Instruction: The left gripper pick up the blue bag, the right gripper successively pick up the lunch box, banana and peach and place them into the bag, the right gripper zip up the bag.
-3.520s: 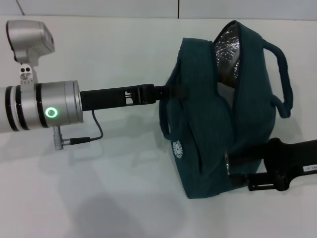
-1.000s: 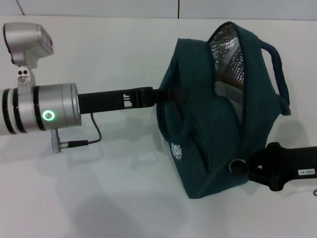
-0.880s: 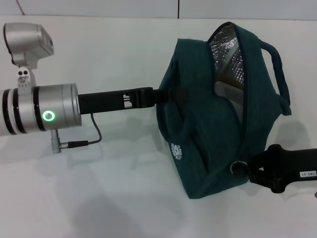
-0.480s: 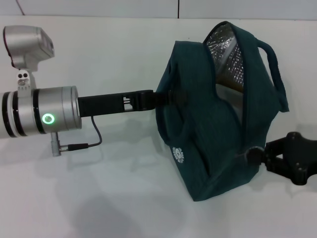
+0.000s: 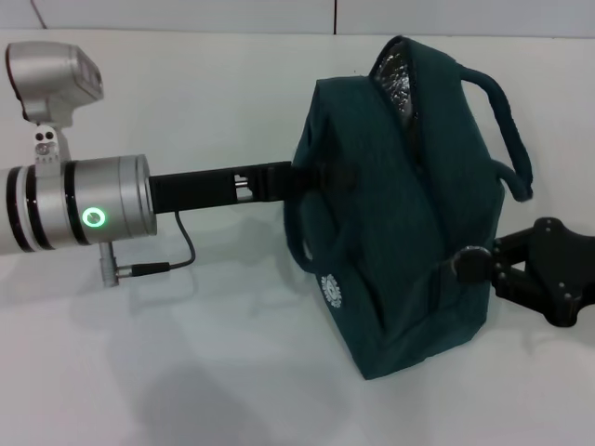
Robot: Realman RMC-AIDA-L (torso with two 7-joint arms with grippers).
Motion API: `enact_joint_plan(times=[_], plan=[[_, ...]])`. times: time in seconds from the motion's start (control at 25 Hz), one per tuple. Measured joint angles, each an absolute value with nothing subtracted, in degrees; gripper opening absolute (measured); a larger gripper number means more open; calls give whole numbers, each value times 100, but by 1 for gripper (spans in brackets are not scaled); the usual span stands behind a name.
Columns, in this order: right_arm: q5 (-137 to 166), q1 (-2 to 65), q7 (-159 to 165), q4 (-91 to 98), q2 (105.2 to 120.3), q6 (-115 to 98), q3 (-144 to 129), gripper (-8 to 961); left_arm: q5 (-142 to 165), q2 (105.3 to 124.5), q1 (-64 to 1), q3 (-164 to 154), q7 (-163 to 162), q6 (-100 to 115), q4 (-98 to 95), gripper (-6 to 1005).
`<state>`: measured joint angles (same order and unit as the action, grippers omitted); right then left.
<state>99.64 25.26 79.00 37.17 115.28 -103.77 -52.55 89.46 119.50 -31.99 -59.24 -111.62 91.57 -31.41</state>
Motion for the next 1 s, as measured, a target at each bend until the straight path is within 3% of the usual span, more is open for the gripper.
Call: enact_joint_plan(times=[0.96, 1.0], plan=[[9332, 2637, 7393, 3265, 11527, -10247, -5416, 11, 8257, 11907, -2985, -5276, -9797, 9300, -3133, 67], [9336, 2647, 7392, 3259, 11526, -10245, -5446, 11, 8219, 11908, -2927, -5171, -9553, 9407, -3127, 110]])
